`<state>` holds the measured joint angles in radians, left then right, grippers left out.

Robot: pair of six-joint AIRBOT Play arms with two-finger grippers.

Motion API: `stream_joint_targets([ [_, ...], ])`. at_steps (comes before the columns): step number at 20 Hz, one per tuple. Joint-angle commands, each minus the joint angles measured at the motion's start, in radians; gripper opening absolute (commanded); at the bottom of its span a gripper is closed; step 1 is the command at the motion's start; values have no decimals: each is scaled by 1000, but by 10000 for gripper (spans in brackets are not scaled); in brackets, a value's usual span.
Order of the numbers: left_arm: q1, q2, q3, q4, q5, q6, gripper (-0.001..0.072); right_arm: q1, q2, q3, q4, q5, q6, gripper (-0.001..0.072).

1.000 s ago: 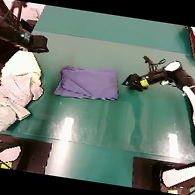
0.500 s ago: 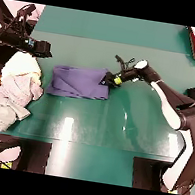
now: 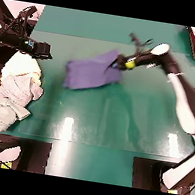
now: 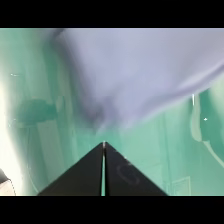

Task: Fold the shirts.

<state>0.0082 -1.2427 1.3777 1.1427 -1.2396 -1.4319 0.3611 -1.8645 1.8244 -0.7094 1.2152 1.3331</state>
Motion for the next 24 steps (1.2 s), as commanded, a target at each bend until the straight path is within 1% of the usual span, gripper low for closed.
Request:
stream_joint_targets([
  [1,1,1,0,-13,-6,0,26,-183,186,7,-317,34,106,15],
  [3,1,0,0,-39,-5,0,26,-339,265,7,-416,85,142,15],
  [4,0,0,0,-53,-3,0,26,-417,288,6,-425,101,157,15],
  [7,-2,0,0,-97,11,0,26,-650,313,5,-426,105,171,15],
  [11,-2,0,0,-142,13,-1,26,-859,309,5,-408,84,167,15],
  [13,-2,0,0,-152,13,-1,26,-924,309,5,-406,66,150,15],
  [15,-2,0,0,-158,14,-1,26,-961,309,6,-388,68,103,15],
  [17,-2,0,0,-159,18,-1,26,-989,310,8,-294,65,79,15],
  [19,-2,0,0,-159,26,-1,26,-1011,323,8,-203,53,79,14],
  [24,-2,0,0,-159,31,1,26,-1049,419,8,-210,68,79,14],
])
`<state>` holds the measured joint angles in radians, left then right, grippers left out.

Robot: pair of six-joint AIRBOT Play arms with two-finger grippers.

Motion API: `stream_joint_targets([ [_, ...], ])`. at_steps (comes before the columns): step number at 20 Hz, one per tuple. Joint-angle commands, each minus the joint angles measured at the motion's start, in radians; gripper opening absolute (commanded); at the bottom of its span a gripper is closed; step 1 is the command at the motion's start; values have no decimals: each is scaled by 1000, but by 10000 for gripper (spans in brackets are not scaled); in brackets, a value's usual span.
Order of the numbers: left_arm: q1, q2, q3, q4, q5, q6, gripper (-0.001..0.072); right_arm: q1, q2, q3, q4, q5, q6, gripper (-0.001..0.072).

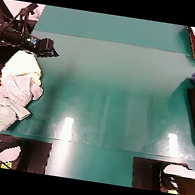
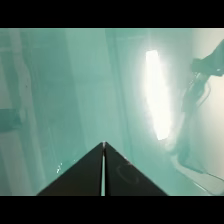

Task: Fold the shirts.

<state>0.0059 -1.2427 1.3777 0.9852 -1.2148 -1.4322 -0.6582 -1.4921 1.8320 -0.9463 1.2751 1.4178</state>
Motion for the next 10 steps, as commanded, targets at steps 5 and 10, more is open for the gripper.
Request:
stream_joint_targets([
  [5,0,0,0,-2,20,33,26,-87,88,0,-101,198,54,15],
  [10,0,0,0,-2,20,53,26,-92,87,0,-404,439,113,16],
])
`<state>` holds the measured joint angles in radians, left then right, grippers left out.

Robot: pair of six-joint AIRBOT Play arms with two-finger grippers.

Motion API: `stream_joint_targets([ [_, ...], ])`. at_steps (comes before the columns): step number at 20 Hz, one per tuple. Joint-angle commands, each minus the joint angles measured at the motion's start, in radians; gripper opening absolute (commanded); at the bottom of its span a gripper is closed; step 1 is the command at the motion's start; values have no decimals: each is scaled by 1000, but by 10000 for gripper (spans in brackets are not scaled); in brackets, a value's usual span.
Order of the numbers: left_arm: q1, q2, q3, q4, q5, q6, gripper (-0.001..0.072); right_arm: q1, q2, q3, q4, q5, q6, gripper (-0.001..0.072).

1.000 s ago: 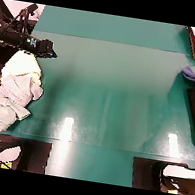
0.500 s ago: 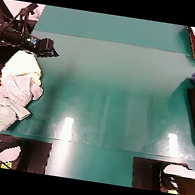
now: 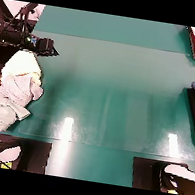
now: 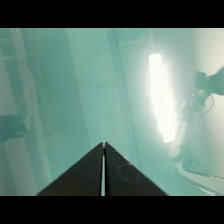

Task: Fold the shirts.

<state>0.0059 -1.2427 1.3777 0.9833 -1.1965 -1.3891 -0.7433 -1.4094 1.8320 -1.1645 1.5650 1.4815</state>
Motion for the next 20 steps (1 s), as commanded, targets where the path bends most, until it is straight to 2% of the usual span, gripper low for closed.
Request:
stream_joint_targets([
  [1,0,0,0,0,2,11,26,-6,4,-1,-254,185,67,17],
  [3,0,0,0,0,1,32,26,-6,4,-2,-354,227,73,45],
  [5,0,0,0,0,0,36,26,-6,4,-2,-430,249,73,424],
  [6,0,0,0,0,0,36,26,-6,4,-2,-463,254,73,539],
  [8,0,0,0,0,0,36,26,-6,4,-2,-495,269,74,542],
  [11,0,0,0,0,3,35,26,8,5,-1,-439,269,112,538],
  [15,0,0,0,0,10,35,26,141,11,-1,-214,268,117,521],
  [16,0,0,0,0,11,35,26,200,17,-1,-174,267,116,412],
  [18,0,0,0,0,11,35,26,329,27,-1,-159,259,108,123],
  [19,0,0,0,0,11,35,26,396,28,3,-166,259,95,18],
  [20,0,0,0,0,11,35,26,462,28,7,-172,255,84,17],
])
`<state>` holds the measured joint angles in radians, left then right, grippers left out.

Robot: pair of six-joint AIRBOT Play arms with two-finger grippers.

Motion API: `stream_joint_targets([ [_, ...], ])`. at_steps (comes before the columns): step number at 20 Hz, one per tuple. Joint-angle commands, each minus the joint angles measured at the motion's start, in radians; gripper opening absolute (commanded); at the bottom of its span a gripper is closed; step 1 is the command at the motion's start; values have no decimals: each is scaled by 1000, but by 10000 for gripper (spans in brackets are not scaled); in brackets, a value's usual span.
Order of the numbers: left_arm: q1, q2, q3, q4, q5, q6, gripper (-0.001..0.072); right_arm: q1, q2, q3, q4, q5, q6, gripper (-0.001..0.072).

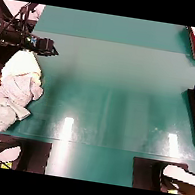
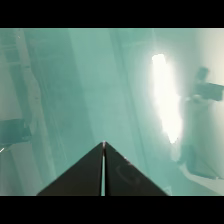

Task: Fold the shirts.

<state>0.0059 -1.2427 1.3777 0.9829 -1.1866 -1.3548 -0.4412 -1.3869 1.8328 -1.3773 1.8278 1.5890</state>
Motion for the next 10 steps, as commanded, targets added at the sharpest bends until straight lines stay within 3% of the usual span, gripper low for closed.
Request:
stream_joint_targets([
  [1,0,0,0,0,1,0,26,215,6,6,42,-16,-28,18],
  [6,0,0,0,0,1,0,26,420,6,6,41,-23,-65,17],
  [10,0,0,0,0,1,1,26,454,6,6,41,-21,-65,18],
])
